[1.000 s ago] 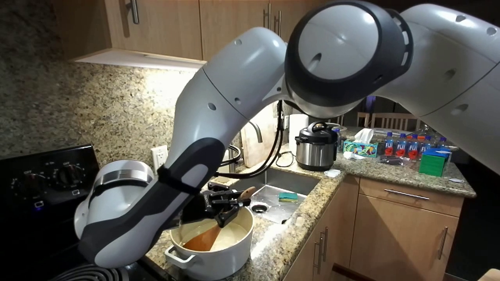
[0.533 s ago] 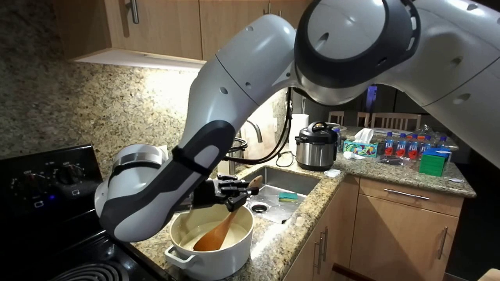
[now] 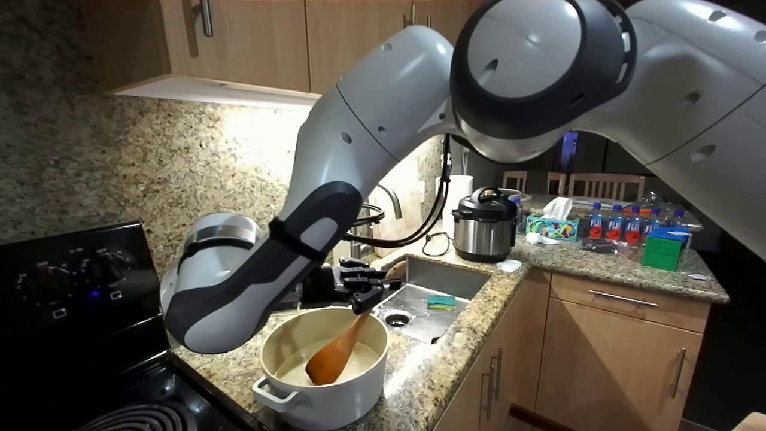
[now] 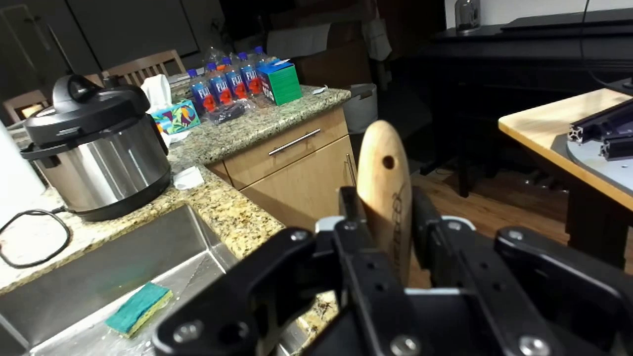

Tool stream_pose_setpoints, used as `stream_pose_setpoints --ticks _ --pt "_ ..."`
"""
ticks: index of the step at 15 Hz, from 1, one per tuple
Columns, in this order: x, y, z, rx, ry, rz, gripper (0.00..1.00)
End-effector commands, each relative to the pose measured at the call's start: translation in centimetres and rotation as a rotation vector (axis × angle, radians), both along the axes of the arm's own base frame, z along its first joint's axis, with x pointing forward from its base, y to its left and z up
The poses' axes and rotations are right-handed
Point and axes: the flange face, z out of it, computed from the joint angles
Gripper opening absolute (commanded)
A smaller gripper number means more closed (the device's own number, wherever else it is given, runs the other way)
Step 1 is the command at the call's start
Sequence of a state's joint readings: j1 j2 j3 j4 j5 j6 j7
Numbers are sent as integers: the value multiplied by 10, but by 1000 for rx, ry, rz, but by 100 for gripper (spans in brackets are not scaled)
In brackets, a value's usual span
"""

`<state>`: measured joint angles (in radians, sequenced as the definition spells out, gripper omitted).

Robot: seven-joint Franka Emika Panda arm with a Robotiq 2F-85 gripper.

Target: Use the wooden spoon to stir in the pot

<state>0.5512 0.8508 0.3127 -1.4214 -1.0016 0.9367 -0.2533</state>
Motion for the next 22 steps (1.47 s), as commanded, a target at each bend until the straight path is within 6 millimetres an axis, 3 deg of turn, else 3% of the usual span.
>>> stream_pose_setpoints --ticks 1,7,21,22 --pt "7 10 -3 -14 2 -39 9" --pt "21 16 -18 -6 -3 -89 9" --pt "56 -41 -41 40 48 -275 9" --pt "57 -45 -44 39 55 -285 47"
